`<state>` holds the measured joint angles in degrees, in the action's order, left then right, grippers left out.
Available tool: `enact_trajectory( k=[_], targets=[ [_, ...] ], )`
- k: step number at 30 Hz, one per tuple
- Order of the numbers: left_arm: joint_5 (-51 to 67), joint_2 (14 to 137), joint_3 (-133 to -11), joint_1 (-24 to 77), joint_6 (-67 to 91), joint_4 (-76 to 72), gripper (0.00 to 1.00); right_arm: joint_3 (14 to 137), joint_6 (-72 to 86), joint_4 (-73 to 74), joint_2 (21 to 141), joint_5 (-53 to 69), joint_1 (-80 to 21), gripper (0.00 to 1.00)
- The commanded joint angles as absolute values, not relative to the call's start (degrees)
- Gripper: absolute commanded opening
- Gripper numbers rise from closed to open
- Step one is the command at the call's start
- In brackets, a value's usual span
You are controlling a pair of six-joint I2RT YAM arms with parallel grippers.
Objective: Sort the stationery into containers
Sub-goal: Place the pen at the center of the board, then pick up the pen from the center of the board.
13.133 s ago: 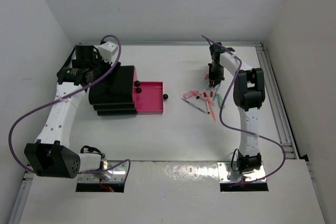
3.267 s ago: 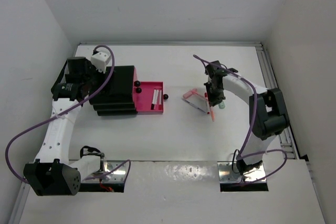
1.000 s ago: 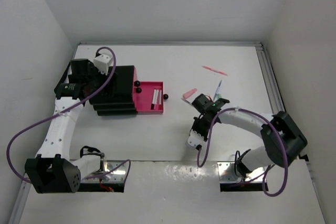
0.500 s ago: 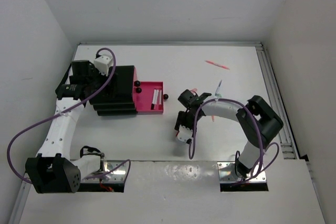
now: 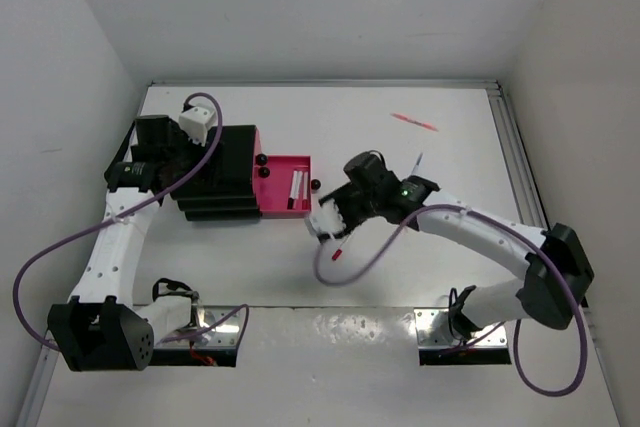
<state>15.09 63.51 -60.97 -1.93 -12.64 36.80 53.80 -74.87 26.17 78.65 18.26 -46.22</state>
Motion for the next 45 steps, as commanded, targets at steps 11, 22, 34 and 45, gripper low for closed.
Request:
enact_trajectory(
  k=[11, 22, 34, 45],
  targets=[
    [18.9, 60.91, -60.47, -2.29, -12.66, 35.59, 0.83, 74.62, 41.37, 44.11, 92.45, -1.68, -38.24, 0.36],
    [18.28, 59.51, -57.66, -2.46, -11.51, 35.16, 0.83, 61.44, 65.11, 40.44, 91.4, -1.5, -40.69, 0.53],
    [17.67, 57.48, -54.05, -2.37, -11.34, 35.95, 0.83, 59.15, 66.79, 32.6, 99.93, 2.46, -37.88, 0.48],
    [16.79, 57.39, -53.17, -2.46, -11.51, 36.39, 0.83, 61.52, 68.2, 35.07, 107.75, 2.64, -38.32, 0.38]
  ],
)
